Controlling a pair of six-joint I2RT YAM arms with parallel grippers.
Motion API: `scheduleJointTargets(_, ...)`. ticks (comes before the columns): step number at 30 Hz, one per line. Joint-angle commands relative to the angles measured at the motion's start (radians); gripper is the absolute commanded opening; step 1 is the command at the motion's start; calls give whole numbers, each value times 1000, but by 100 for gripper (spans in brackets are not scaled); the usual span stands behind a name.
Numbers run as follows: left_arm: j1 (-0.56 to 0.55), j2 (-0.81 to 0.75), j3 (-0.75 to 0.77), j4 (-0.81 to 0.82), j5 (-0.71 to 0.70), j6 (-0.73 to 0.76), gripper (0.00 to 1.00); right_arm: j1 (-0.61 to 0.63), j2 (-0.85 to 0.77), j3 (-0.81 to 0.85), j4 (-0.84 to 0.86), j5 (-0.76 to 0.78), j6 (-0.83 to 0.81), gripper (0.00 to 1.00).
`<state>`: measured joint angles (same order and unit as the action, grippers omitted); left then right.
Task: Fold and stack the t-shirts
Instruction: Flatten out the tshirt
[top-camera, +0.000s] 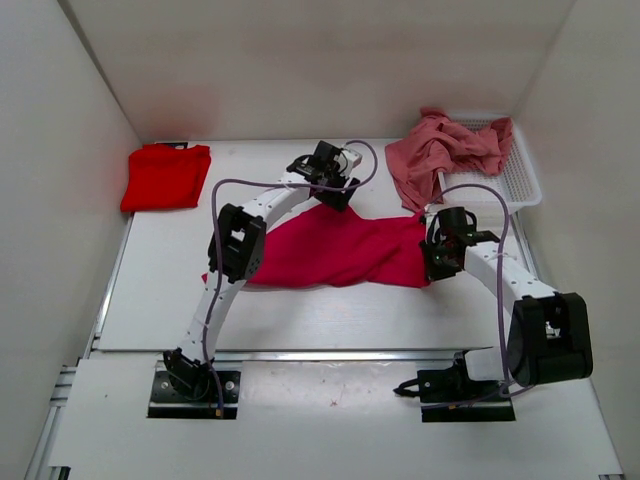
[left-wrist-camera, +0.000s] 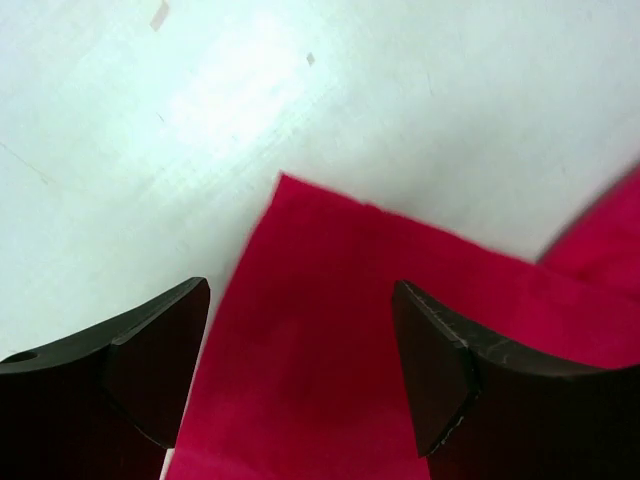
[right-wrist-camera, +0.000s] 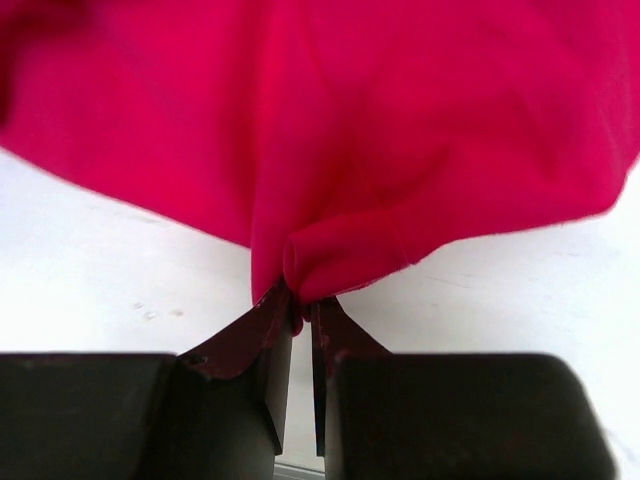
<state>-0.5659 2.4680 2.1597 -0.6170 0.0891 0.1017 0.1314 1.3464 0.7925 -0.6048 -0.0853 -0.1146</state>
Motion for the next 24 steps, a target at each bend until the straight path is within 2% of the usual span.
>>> scheduleJointTargets(1, 1, 9, 75, 20, -22, -23, 84, -1, -21, -19, 8, -59, -5, 0)
scheduleJointTargets(6, -25, 65, 77, 5, -72, -2, 85, -53, -3, -13, 5, -71, -16, 0)
scheduleJointTargets(8, -35, 97, 94, -24, -83, 12, 81, -53, 2, 2, 7, -65, -14, 0)
scheduleJointTargets(10, -43, 95, 109, -30, -43, 27, 73, -58, 11, 22, 13, -63, -10, 0)
scheduleJointTargets(11, -39, 97, 106, -38, -26, 30, 66, -65, 14, 27, 13, -65, -11, 0)
scheduleJointTargets(13, -43, 91, 92, -58, 26, 44, 43, -72, 25, 43, 22, -62, -4, 0)
scheduleJointTargets(14, -48, 88, 82, -67, 40, 62, 24, -78, 23, 51, 31, -57, -7, 0)
scheduleJointTargets(15, -52, 80, 75, -90, 50, 69, 0, -79, 23, 54, 39, -54, -4, 0)
scheduleJointTargets(18, -61, 34, 42, -127, 116, 101, 0, -84, 33, 97, 63, -31, -8, 0)
scheduleJointTargets(21, -20, -53, 61, -119, 155, 76, 0, -102, 42, 209, 98, -16, -10, 0)
scheduleJointTargets(24, 60, -144, 188, -112, 149, 62, 0, -130, 82, 394, 148, -21, 21, 0)
